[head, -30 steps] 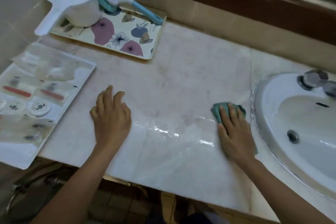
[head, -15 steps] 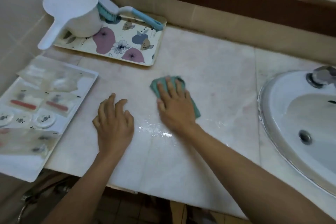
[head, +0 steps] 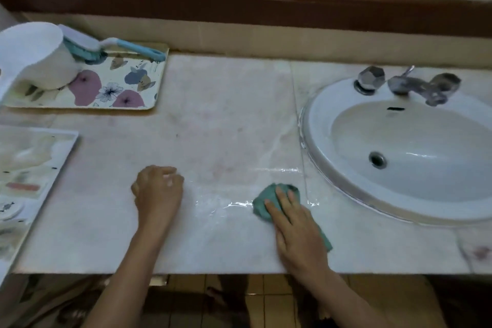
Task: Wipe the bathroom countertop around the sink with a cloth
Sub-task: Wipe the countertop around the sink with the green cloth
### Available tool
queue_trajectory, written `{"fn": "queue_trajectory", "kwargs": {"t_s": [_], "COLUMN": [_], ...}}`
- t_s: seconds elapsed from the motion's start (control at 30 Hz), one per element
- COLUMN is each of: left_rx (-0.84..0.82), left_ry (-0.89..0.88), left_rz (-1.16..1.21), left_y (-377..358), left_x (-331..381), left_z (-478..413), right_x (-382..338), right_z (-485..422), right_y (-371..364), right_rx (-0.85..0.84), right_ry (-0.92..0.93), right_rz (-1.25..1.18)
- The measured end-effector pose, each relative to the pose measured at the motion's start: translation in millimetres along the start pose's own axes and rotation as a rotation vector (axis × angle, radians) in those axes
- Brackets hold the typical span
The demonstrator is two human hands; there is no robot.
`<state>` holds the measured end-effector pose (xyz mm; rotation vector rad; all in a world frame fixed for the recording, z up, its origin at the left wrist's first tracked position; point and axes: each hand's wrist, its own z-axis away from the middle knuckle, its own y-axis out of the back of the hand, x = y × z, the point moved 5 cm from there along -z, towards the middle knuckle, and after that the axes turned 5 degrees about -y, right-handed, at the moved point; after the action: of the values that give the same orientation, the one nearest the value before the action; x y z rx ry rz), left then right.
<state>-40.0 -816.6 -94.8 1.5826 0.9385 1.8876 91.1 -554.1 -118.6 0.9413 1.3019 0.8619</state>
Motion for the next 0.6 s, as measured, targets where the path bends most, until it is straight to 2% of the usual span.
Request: {"fn": "queue_trajectory", "kwargs": {"t_s": [0.07, 0.1, 0.2, 0.3, 0.37, 0.43, 0.47, 0.53, 0.6], "left_rx": [-0.08, -0.135, -0.255, -0.3, -0.274, -0.197, -0.162, -0.146, -0.21], "left_ry": [-0.2, -0.263, -0.43, -0.781, -1.08, -1.285, -1.335, -1.429, -1.524], "left_rz": [0.1, 0.134, 0.174, 0.083, -0.042, -0.194, -0.246, -0.308, -0.386], "left_y": [-24, -36, -70, -108, -133, -155, -164, -180, -197], "left_x": [32, 47, 91, 146, 186, 224, 242, 279, 311], "left_z": [48, 76, 142, 187, 213, 231, 236, 240, 240], "right_x": [37, 56, 98, 137, 162, 175, 180, 193, 211], "right_z": [16, 22, 27, 27, 29, 36, 41, 53, 66], "right_y": [14, 26, 74, 99, 110, 131, 143, 170, 191], "right_rx": [-0.013, -0.007, -0.025, -0.117, -0.275, -0.507, -0.625, -0.848, -0.97], "right_ry": [0.118, 0.108, -0.179, -0.471, -0.667, -0.809, -0.843, -0.785, -0.72], "right_rz": [-0.067, -0.169, -0.646, -1.091, -1.581, -2.018, -2.134, -2.25, -2.137]}}
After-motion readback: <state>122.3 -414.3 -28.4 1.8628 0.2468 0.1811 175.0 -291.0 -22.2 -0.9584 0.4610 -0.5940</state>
